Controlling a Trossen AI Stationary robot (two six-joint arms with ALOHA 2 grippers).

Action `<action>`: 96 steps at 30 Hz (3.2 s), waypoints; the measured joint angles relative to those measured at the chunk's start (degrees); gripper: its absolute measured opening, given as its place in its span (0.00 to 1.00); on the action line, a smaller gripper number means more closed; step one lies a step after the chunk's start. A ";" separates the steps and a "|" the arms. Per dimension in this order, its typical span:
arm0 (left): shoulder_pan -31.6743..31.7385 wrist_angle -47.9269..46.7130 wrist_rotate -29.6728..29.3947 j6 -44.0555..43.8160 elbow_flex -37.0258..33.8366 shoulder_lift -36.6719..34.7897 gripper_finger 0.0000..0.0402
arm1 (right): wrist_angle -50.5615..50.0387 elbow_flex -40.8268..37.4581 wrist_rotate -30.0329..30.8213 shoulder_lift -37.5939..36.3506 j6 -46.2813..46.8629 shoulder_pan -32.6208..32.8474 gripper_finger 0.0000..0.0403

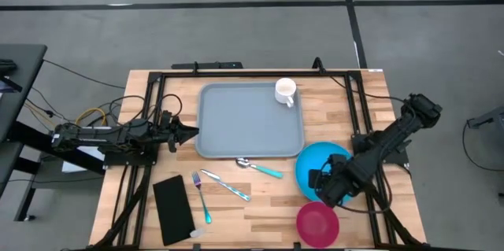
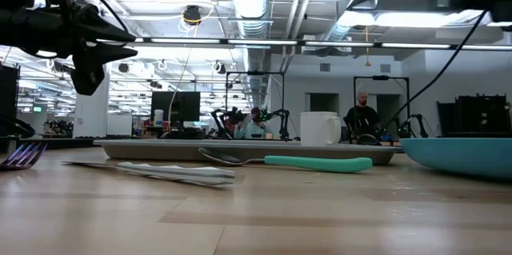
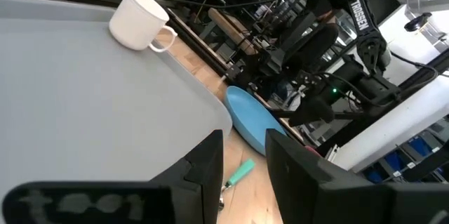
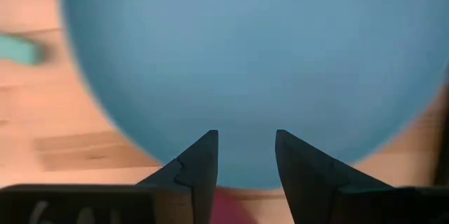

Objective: Set up tray
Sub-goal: Put the blue plate under the white mug on the gray serving tray

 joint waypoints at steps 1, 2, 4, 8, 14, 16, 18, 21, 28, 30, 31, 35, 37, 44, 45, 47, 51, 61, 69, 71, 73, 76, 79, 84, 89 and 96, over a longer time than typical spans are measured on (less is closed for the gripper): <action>0.00 -0.02 0.01 0.02 0.00 0.00 0.24 | 1.23 0.00 1.21 -0.34 -1.50 -0.88 0.33; 0.00 -0.02 0.01 0.07 0.00 0.00 0.24 | 1.77 0.18 2.23 -0.75 -3.13 -1.92 0.33; 0.00 -0.07 -0.04 0.09 0.00 0.00 0.24 | 2.69 0.78 3.90 -1.26 -7.06 -4.31 0.33; 0.00 -0.12 -0.13 0.23 0.01 0.00 0.24 | 3.90 1.18 4.35 -1.01 -16.99 -9.35 0.33; -0.02 -0.15 -0.11 0.28 0.02 0.00 0.24 | 8.82 1.20 1.67 1.36 -30.35 -16.16 0.33; 0.00 -0.25 0.07 0.28 0.04 0.00 0.24 | 10.88 1.20 0.60 2.36 -33.47 -17.73 0.33; 0.00 -0.25 0.10 0.28 0.04 0.00 0.24 | 12.71 1.27 -0.44 3.82 -35.75 -18.80 0.33; -0.02 -0.28 0.13 0.28 0.04 0.00 0.24 | 14.17 1.27 -1.66 5.94 -37.61 -19.60 0.33; -0.02 -0.31 0.31 0.28 0.04 0.00 0.24 | 16.70 1.27 -3.39 10.61 -37.85 -19.53 0.33; -0.02 -0.31 0.31 0.28 0.04 0.00 0.24 | 18.25 1.29 -3.60 11.37 -38.26 -19.31 0.33; -0.02 -0.33 0.32 0.27 0.04 0.00 0.24 | 19.16 1.29 -3.61 11.84 -38.68 -19.22 0.33; -0.02 -0.33 0.33 0.26 0.04 0.00 0.24 | 20.67 1.31 -4.53 13.32 -38.85 -19.21 0.33; -0.02 -0.35 0.33 0.27 0.04 0.00 0.24 | 20.53 1.30 -4.69 14.37 -38.85 -19.21 0.33; -0.02 -0.35 0.35 0.27 0.04 0.00 0.24 | 20.17 1.29 -4.42 15.13 -38.85 -19.21 0.31; -0.02 -0.35 0.35 0.26 0.04 0.00 0.24 | 19.81 1.29 -4.33 15.12 -38.85 -19.34 0.29; -0.02 -0.37 0.35 0.27 0.04 0.00 0.24 | 18.86 1.29 -4.30 15.04 -38.83 -19.31 0.25; -0.02 -0.37 0.35 0.28 0.04 0.00 0.24 | 18.51 1.29 -4.29 15.02 -38.83 -19.31 0.14; -0.02 -0.39 0.26 0.33 0.04 0.00 0.24 | 17.53 1.34 -3.13 14.86 -38.19 -19.31 0.03; -0.02 -0.39 0.22 0.39 0.04 0.00 0.24 | 11.26 5.15 -2.59 14.91 -36.83 -19.34 0.01; -0.02 -0.39 0.18 0.42 0.04 0.00 0.24 | 8.55 6.90 -1.56 14.91 -36.73 -19.53 0.01; -0.02 -0.39 0.17 0.44 0.04 0.00 0.24 | 5.17 9.04 -1.20 14.91 -37.00 -19.71 0.01; -0.02 -0.39 0.15 0.46 0.04 0.00 0.24 | -0.07 11.78 0.37 14.91 -37.79 -19.73 0.00; -0.02 -0.40 0.14 0.46 0.04 0.00 0.24 | -2.25 14.94 2.88 14.93 -39.48 -20.09 0.00; -0.02 -0.42 0.13 0.92 0.04 0.00 0.24 | -2.26 18.97 3.40 14.93 -47.44 -22.58 0.00; -0.02 -0.41 0.13 0.92 0.04 0.00 0.24 | -2.32 21.22 4.89 14.93 -53.81 -25.61 0.00; -0.02 -0.39 0.13 0.80 0.04 0.00 0.24 | 0.83 23.76 4.51 14.93 -65.11 -29.21 0.00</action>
